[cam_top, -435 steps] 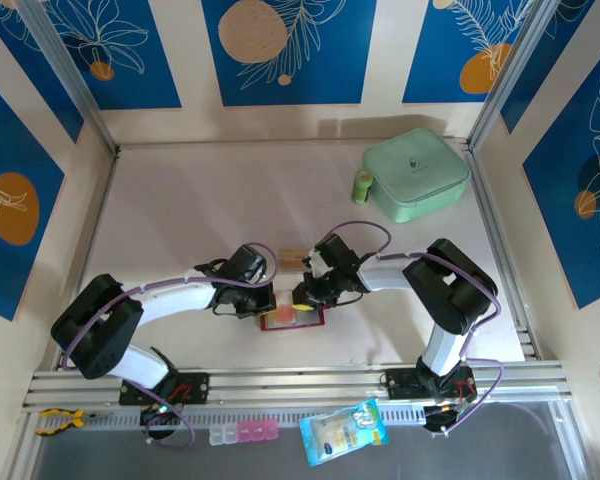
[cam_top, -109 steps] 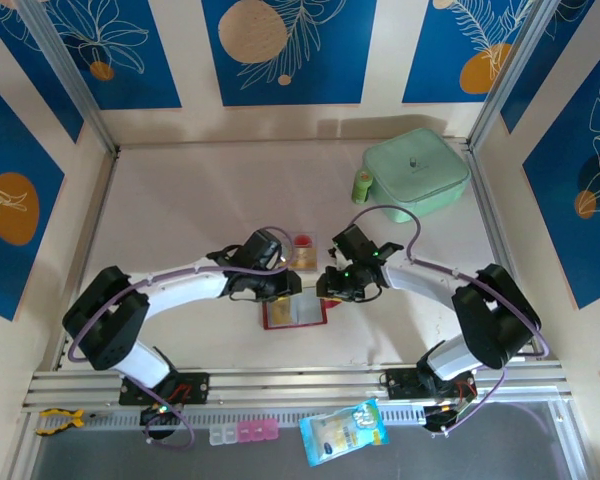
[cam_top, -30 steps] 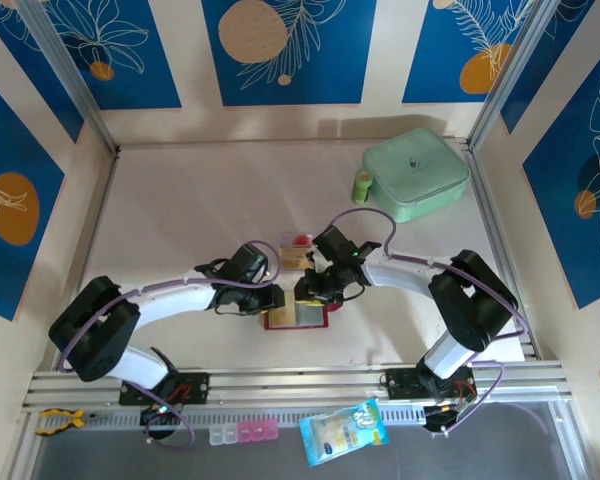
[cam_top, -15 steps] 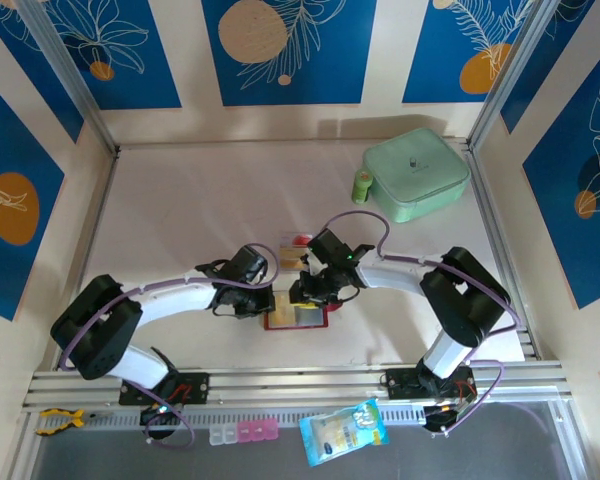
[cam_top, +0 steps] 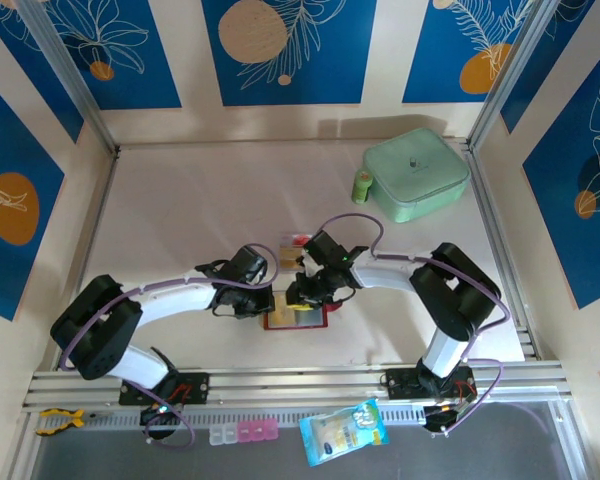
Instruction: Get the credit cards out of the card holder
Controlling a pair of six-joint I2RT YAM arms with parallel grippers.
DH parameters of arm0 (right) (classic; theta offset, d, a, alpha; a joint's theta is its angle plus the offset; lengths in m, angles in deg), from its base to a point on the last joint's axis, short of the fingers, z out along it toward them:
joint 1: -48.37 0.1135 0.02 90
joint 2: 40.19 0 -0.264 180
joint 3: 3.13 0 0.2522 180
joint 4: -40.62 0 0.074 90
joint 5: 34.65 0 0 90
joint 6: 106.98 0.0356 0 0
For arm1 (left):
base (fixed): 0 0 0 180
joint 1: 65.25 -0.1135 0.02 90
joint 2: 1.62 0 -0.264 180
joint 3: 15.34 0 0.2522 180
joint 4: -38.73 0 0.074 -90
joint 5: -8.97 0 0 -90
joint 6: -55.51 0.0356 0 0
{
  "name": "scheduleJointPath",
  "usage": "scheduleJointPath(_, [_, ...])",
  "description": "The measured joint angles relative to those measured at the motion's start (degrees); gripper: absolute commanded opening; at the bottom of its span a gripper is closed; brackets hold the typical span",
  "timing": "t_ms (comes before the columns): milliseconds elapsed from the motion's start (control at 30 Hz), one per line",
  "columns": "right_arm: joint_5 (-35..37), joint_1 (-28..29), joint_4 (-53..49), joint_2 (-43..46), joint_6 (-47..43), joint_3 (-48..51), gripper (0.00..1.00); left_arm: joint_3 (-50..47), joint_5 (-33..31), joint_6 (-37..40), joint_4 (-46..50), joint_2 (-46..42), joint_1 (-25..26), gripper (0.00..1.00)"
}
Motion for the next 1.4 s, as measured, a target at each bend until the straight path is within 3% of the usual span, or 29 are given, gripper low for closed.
scheduleJointPath(567, [-2.03, 0.50, 3.30, -2.16, 0.26, 0.00, 0.22, -0.37, 0.24, -0.02, -0.92, 0.00, -0.13, 0.10])
scheduleJointPath(1400, [4.26, 1.49, -4.70, -1.75, -2.86, -2.73, 0.23, -1.66, 0.42, -0.11, -2.29, -0.42, -0.24, 0.12])
